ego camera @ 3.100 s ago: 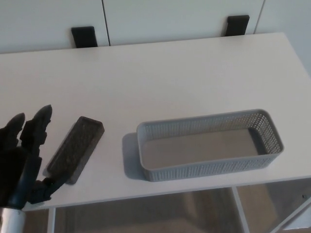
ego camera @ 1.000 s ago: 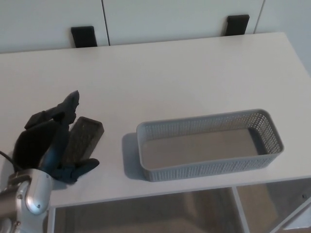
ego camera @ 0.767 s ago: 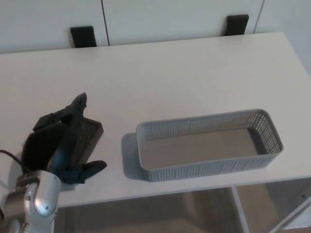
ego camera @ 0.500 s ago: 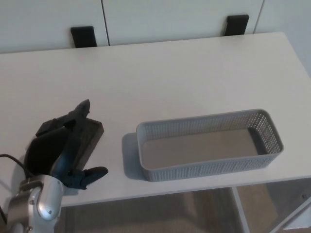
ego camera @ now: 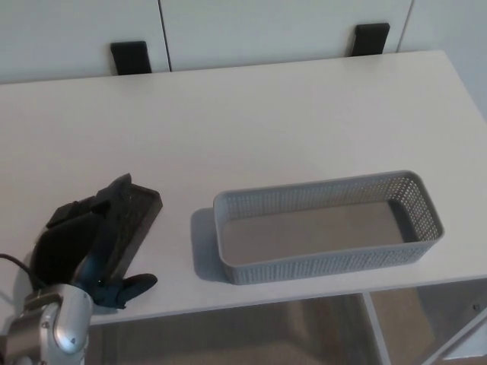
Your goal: The robot walks towards a desk on which an eraser is kept on the left hand side and a container is kept on the right hand side. The robot picks up the eraser using its left hand and places it in the container.
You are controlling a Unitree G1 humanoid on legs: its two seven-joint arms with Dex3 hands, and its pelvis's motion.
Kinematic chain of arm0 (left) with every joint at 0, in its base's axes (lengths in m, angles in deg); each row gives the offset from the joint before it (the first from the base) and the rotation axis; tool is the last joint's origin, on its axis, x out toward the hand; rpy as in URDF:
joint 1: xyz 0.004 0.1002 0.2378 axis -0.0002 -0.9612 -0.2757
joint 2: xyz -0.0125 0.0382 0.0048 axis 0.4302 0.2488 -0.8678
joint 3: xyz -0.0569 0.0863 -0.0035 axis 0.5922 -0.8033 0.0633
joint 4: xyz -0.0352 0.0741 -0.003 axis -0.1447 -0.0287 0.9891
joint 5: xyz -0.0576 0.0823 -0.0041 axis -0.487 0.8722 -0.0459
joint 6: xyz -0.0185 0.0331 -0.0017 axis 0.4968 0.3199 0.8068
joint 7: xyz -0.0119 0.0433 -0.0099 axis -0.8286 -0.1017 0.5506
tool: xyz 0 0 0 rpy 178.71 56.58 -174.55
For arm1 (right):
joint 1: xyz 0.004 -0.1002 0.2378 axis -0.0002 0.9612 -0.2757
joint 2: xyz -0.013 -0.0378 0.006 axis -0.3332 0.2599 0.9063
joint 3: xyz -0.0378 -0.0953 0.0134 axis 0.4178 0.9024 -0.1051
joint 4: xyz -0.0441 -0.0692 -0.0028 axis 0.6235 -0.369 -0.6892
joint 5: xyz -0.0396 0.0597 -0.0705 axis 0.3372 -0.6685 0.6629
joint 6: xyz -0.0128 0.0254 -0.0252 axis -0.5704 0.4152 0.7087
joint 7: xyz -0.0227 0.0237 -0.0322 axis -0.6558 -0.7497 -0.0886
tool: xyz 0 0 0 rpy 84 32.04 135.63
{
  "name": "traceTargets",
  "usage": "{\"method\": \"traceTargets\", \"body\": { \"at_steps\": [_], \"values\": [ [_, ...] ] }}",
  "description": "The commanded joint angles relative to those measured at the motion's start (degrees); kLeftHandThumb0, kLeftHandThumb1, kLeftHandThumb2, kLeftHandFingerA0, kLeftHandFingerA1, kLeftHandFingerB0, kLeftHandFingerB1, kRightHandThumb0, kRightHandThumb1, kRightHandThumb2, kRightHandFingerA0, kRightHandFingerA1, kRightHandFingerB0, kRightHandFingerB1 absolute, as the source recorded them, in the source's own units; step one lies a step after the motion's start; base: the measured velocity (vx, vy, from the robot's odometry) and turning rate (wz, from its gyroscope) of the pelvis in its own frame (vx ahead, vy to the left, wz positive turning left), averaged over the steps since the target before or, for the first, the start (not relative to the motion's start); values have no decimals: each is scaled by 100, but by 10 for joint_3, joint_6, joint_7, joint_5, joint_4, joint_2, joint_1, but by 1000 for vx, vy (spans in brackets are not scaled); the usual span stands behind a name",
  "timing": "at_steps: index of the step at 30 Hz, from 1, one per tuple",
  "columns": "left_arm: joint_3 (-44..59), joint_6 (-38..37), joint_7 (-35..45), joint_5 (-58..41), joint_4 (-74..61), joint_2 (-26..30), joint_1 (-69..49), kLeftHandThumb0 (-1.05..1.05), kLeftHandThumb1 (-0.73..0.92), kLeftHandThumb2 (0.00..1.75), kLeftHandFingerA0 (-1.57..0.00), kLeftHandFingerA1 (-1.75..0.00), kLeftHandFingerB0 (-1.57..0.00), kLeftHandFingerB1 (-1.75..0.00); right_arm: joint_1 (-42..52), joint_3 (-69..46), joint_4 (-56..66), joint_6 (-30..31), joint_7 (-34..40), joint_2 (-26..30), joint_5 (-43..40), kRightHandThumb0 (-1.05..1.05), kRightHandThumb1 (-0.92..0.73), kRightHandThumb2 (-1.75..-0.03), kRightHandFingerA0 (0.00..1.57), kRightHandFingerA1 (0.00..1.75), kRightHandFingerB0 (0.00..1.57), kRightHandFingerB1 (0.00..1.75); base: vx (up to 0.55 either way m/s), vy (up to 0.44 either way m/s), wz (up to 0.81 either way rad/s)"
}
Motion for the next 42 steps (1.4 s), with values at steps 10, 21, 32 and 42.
{"method": "traceTargets", "body": {
  "at_steps": [10, 21, 32, 42],
  "values": [
    [0, 1, -25, 3, 17, 17, 6, -57, 35, 69, 0, -44, 0, -21, -14, 4, -30, -19, -13, 14, 7, -29, -72, -61, 49, 54, 35, 39, 0, 0, 0],
    [-9, 14, -33, 5, 77, 14, 47, -54, 35, 71, 0, -47, 0, -26, -7, 6, -12, -12, -7, 14, 11, -29, -72, -61, 49, 53, 35, 39, 0, 0, 0],
    [-15, 11, -32, -7, 134, 14, 78, -52, 35, 73, -2, -58, 0, -35, -4, 8, -2, -5, -7, 16, 14, -28, -72, -61, 48, 53, 34, 38, 0, 0, 0],
    [-36, 16, 136, -67, 214, 55, 139, -21, 80, 64, -139, -72, -77, -58, -4, 7, -5, -7, -7, 14, 13, -29, -72, -61, 49, 52, 35, 38, 0, 0, 0]
  ]
}}
